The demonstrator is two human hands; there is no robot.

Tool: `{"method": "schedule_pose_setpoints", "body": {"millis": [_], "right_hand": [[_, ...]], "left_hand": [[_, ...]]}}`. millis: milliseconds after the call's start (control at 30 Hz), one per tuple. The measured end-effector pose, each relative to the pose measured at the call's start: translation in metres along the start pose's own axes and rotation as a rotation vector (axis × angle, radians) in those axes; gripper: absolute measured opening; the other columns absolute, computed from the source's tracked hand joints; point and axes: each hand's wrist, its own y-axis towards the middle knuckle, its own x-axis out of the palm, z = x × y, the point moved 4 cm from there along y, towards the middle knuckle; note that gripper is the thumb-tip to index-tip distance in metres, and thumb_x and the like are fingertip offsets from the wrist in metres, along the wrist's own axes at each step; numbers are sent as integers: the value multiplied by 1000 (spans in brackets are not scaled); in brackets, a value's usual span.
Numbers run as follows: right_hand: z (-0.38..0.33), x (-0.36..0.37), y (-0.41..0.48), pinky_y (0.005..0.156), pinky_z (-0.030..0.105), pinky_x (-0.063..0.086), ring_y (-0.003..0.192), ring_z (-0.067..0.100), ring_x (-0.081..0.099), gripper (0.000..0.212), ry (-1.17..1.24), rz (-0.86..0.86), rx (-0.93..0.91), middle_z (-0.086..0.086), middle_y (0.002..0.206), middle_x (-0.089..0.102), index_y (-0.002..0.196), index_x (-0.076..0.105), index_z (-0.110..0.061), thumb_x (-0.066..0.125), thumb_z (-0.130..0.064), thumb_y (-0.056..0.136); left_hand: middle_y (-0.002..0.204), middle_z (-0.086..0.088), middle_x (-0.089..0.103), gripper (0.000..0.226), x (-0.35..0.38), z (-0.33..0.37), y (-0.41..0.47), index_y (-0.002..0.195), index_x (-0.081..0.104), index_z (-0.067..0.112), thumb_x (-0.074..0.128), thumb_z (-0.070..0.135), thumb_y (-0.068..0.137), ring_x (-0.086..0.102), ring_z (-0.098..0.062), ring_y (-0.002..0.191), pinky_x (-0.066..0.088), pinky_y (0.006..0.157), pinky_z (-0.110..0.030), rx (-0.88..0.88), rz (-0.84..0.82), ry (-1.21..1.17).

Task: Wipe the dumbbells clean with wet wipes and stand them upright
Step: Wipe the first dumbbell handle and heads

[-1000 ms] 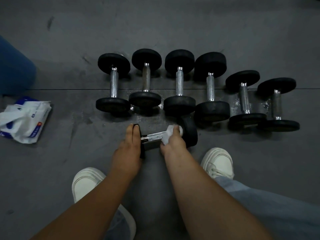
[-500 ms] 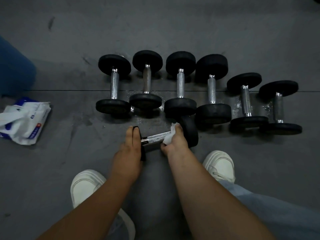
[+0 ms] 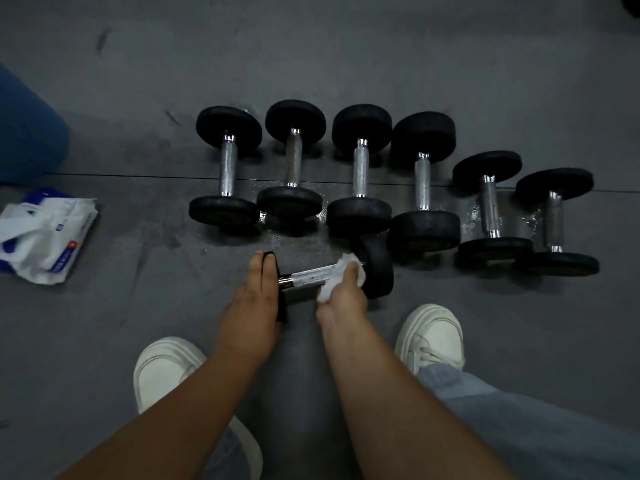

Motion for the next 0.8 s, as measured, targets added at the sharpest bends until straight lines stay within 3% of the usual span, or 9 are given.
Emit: {"method": "schedule_pose_setpoints", "body": {"millis": [133,200,300,333,400,467,500,633,800], "right_hand": [[-10,14,-1,89,37,50,88,21,61,29,-89,-132,-5,2,96,63,94,57,-20,50,-48,95],[-4,-12,-14,77,31,50,77,15,56,23,-159,-140,-40,-4,85,54,101,46,-24,43,-46,99],[10,-40,-7,46,22,50,67,14,51,15,32,-63,105,1,73,58,90,51,-19,43,-25,102],[12,-32,1,43,20,49,67,17,51,20,119,-86,169,4,71,60,85,51,-16,40,-14,101],[0,-12,6,65,29,53,85,27,58,29,142,-111,210,10,90,62,83,54,-11,29,-4,96],[-6,0,1,96,41,42,112,30,56,30,113,-151,216,14,111,59,87,57,-8,28,0,88],[-7,-1,-1,99,42,39,111,30,55,29,147,-172,221,15,111,58,86,57,-7,29,1,85],[-6,-16,1,73,31,45,71,24,52,24,346,-143,227,9,81,55,77,53,-11,37,-5,93],[-5,-16,-6,81,30,46,72,23,53,25,147,-180,161,9,78,54,75,54,-11,37,-4,92]], "left_hand": [[162,-8,1,106,-2,0,2,155,8,13,74,10,72,59,-37,102,52,69,-43,-14,3,-9],[162,-7,-2,106,-5,1,2,155,6,13,73,10,74,57,-36,108,52,74,-43,-11,-3,-12],[163,-7,-3,108,-3,1,-1,156,5,14,74,9,72,54,-35,115,53,78,-44,-10,-11,-18],[163,-8,-2,109,-2,1,-1,156,6,14,75,9,71,54,-35,115,54,78,-44,-8,-11,-21],[163,-8,-1,110,-3,1,0,156,5,13,76,10,72,55,-36,115,55,77,-44,-2,-8,-9],[163,-9,-1,108,-5,1,1,156,7,12,74,10,72,55,-36,114,54,77,-44,-16,0,-14],[163,-8,-1,107,-6,1,1,156,8,12,74,9,72,55,-36,115,54,77,-43,-15,-1,-16],[163,-7,-1,109,-2,1,-1,156,8,13,76,8,70,56,-36,113,54,73,-43,-12,-13,-13],[163,-8,-1,110,-4,1,1,156,8,13,76,12,70,56,-38,109,52,74,-43,-18,-1,-18]]}}
